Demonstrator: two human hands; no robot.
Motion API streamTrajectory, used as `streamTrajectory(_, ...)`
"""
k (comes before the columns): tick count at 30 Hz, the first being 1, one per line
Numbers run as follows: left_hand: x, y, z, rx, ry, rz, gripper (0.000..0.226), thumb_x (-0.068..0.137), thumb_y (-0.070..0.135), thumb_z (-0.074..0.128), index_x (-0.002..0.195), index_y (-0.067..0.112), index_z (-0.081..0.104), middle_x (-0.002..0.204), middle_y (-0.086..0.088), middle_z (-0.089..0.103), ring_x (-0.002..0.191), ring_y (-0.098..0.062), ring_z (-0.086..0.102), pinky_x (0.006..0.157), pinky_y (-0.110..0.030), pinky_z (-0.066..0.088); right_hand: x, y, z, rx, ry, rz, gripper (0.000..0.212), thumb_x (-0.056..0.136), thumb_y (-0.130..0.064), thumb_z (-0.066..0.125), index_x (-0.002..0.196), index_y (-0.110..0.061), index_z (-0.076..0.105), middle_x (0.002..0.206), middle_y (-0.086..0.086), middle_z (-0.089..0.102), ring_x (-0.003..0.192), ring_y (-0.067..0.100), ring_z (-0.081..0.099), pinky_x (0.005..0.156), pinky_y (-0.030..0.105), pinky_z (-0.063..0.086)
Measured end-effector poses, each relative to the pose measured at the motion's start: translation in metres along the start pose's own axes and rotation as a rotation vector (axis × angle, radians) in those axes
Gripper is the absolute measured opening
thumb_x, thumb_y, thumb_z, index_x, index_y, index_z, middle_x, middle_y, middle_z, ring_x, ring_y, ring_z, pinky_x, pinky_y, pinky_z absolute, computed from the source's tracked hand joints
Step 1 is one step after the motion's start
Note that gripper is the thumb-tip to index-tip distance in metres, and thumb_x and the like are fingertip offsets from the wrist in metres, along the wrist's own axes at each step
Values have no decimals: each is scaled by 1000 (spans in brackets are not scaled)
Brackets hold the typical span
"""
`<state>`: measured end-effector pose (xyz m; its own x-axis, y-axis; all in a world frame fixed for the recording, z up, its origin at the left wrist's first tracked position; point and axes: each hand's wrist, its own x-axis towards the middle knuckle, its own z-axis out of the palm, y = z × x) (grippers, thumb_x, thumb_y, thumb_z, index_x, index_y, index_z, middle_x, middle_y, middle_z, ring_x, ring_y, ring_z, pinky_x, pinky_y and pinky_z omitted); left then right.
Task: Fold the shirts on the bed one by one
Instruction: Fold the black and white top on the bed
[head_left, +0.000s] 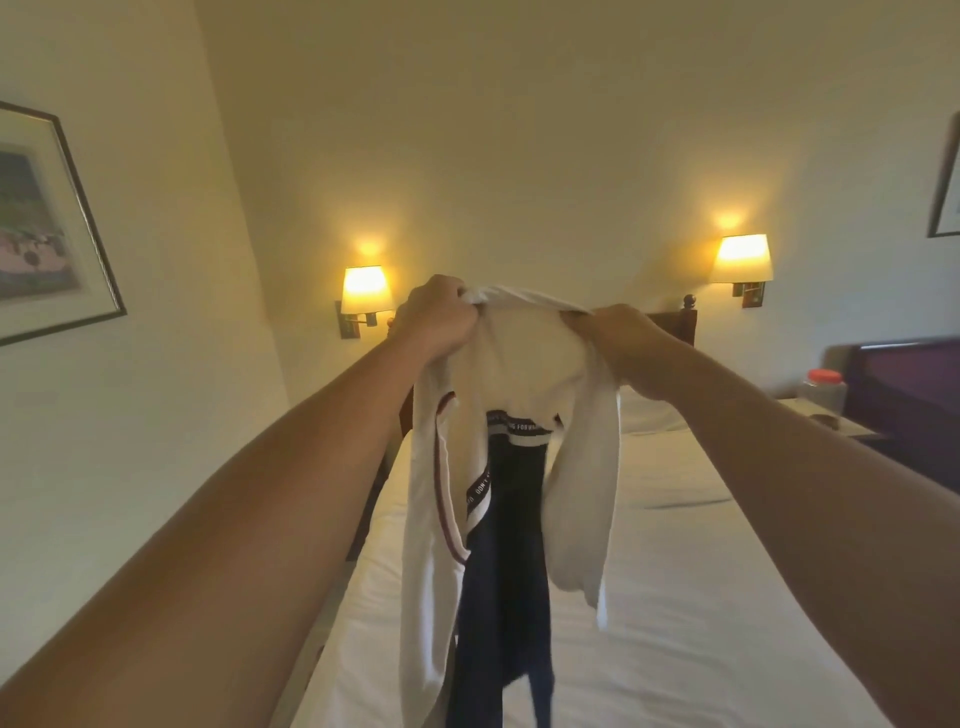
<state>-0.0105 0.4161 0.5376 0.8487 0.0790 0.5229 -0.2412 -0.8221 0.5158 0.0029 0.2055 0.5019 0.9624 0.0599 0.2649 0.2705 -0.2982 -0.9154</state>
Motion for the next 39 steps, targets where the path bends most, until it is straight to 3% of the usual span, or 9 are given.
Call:
streamTrajectory(4, 10, -6, -1, -30, 71, -65, 18, 102, 27, 51, 88, 16, 56, 88, 0, 58, 84, -22, 53, 71, -32, 34, 2, -20, 2, 118, -76, -43, 34, 93, -31, 70, 97, 3, 66, 80, 12, 57, 73, 26, 55, 67, 37, 46)
streamTrajectory(11, 25, -3, -24, -113, 21, -2, 36, 93, 17, 62, 62, 17, 43, 63, 1, 39, 57, -15, 35, 51, -29, 24, 12, -7, 2, -432, 161, -152, 43, 94, -39, 60, 75, -1, 55, 69, 5, 48, 64, 20, 45, 61, 32, 38)
streamTrajectory(15, 30, 2, -24, -158, -13, -50, 30, 96, 23, 58, 68, 15, 48, 66, -1, 43, 62, -19, 39, 56, -30, 27, 4, -33, 4, -4, 216, -22, 25, 93, -30, 65, 90, -5, 63, 76, 5, 57, 70, 23, 56, 63, 32, 46)
streamTrajectory(18, 30, 9, -20, -423, 40, -144, 26, 100, 30, 49, 85, 14, 61, 85, -6, 62, 81, -27, 58, 69, -32, 44, -11, -59, 11, 372, -83, 59, 16, 90, -24, 64, 93, -8, 66, 77, 9, 65, 63, 24, 61, 63, 32, 51)
streamTrajectory(22, 34, 17, -24, -619, 42, -208, 35, 102, 34, 45, 119, 10, 66, 109, -8, 70, 101, -28, 67, 89, -42, 55, -15, -51, 13, 522, -563, 28, 29, 93, -13, 40, 99, -5, 67, 87, 13, 69, 77, 27, 68, 74, 38, 56)
streamTrajectory(26, 34, 23, -31, -604, 55, -186, 29, 101, 29, 46, 117, 16, 66, 113, -9, 68, 102, -28, 63, 85, -37, 51, 1, -20, 19, 211, -272, -33, 34, 82, 10, 42, 96, 3, 73, 90, 19, 72, 81, 27, 69, 77, 41, 60)
streamTrajectory(29, 33, 25, -34, -600, 24, -164, 19, 99, 29, 49, 99, 20, 66, 111, -11, 69, 101, -30, 63, 79, -35, 47, 14, 13, 27, -206, -31, -138, 20, 84, -1, 60, 101, -1, 69, 93, 6, 67, 86, 22, 63, 72, 32, 52)
streamTrajectory(34, 32, 30, -37, -497, 9, -82, 26, 101, 25, 46, 81, 18, 61, 88, -4, 60, 81, -24, 52, 71, -32, 39, 11, 50, 43, -179, -73, -58, 77, 74, -28, 88, 137, -27, 46, 121, 1, 55, 104, 20, 58, 64, 22, 45)
streamTrajectory(39, 31, 34, -46, -289, -80, 9, 16, 98, 22, 56, 86, 15, 64, 83, -3, 55, 74, -21, 47, 66, -31, 36, 5, 55, 53, -39, -159, -63, 23, 91, -22, 74, 98, -1, 71, 89, 18, 70, 71, 15, 62, 66, 30, 48)
